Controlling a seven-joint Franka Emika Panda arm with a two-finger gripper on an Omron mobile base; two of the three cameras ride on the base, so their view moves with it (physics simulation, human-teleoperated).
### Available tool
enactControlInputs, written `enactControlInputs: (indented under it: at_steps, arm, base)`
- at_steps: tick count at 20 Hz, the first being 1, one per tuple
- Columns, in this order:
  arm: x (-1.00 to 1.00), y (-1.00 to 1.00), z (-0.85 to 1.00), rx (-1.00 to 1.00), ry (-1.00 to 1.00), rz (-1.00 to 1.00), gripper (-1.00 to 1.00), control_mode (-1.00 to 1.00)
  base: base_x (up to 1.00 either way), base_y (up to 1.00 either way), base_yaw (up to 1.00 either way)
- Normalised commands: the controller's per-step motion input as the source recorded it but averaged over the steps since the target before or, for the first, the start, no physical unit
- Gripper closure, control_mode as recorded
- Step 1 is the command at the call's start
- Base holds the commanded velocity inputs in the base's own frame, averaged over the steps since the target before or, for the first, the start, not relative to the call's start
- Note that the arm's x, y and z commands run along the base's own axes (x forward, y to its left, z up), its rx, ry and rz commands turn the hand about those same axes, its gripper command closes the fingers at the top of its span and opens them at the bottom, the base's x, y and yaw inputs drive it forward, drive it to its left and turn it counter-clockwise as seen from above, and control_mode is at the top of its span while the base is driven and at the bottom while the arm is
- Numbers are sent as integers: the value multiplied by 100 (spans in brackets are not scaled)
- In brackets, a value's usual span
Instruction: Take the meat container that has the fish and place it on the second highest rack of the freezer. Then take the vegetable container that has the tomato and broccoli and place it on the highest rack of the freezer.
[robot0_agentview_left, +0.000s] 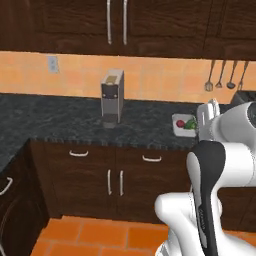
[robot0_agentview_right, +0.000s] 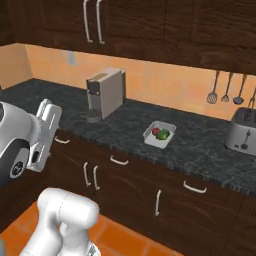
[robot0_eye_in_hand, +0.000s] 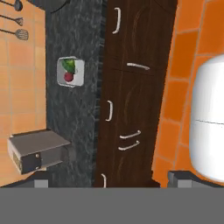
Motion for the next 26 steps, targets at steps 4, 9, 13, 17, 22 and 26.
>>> enactControlInputs:
  at_steps: [4,9,13,17,22,26]
  arm:
    - [0,0,0,0,0,0,-100,100]
    - [0,0,0,0,0,0,-100,100]
    - [0,0,0,0,0,0,-100,100]
    - [-63,-13,-68,0,-9,-8,-100,-100]
    - [-22,3,-97,-1,4,-34,-100,-100]
    - [52,6,-70,-1,4,-12,-100,-100]
  base:
    - [100,-3,-52]
    - [89,-42,-37]
    - [69,-8,-13]
    - [0,-4,0]
    - [0,0,0]
    - [0,0,0]
